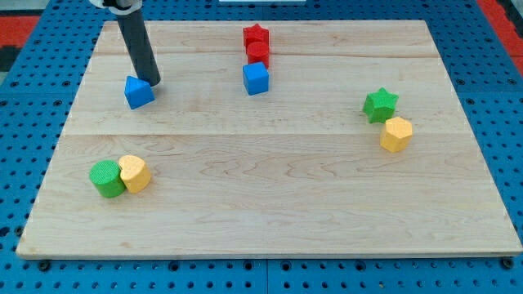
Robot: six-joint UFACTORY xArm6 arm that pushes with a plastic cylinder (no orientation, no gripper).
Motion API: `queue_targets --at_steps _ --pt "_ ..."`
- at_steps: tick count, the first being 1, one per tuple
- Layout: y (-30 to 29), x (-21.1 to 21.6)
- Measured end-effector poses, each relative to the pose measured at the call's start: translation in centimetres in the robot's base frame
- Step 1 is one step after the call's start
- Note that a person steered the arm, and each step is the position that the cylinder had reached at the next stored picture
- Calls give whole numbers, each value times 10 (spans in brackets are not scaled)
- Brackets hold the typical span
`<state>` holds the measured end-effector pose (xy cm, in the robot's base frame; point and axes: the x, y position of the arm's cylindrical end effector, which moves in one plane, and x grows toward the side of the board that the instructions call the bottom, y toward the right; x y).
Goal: Slide the red star along with red circle to the center
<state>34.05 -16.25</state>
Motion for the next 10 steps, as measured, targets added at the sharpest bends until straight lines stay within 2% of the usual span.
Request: queue_targets --at_steps 1,2,3,4,5,7,8,9,10 --pt "25 -29" --pt "24 -70" --pt "63 -83" --pt "126 -101" --pt "152 -123" --pt "145 -128" --pt "147 -147" --pt "180 -146" --pt "248 -149"
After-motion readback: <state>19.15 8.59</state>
